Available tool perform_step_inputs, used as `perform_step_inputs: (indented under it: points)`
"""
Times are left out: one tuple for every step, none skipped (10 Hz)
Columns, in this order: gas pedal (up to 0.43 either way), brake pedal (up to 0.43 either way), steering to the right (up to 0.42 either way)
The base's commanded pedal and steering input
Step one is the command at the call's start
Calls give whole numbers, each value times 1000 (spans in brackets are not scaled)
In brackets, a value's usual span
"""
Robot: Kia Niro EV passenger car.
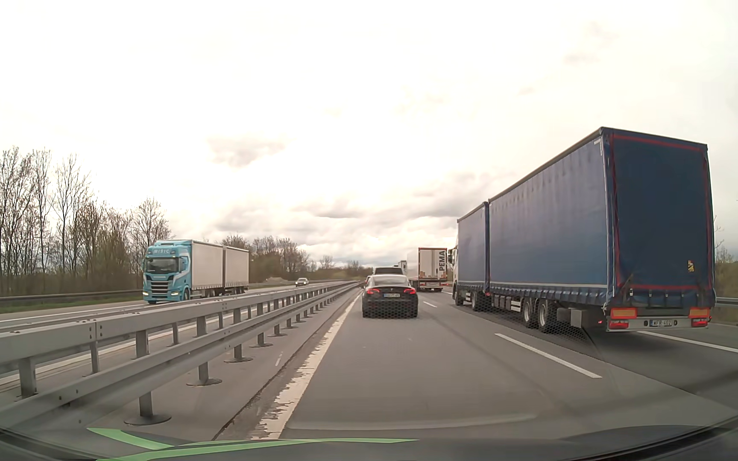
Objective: Follow the waypoints while adhering to traffic rules and regulations
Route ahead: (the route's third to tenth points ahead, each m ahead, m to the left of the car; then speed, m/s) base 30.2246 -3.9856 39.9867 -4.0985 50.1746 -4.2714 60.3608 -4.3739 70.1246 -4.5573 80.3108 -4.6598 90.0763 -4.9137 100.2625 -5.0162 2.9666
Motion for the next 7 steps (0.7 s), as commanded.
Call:
perform_step_inputs:
  points:
    - [138,0,-3]
    - [130,0,-1]
    - [130,0,0]
    - [118,0,0]
    - [110,0,0]
    - [98,0,1]
    - [98,0,1]
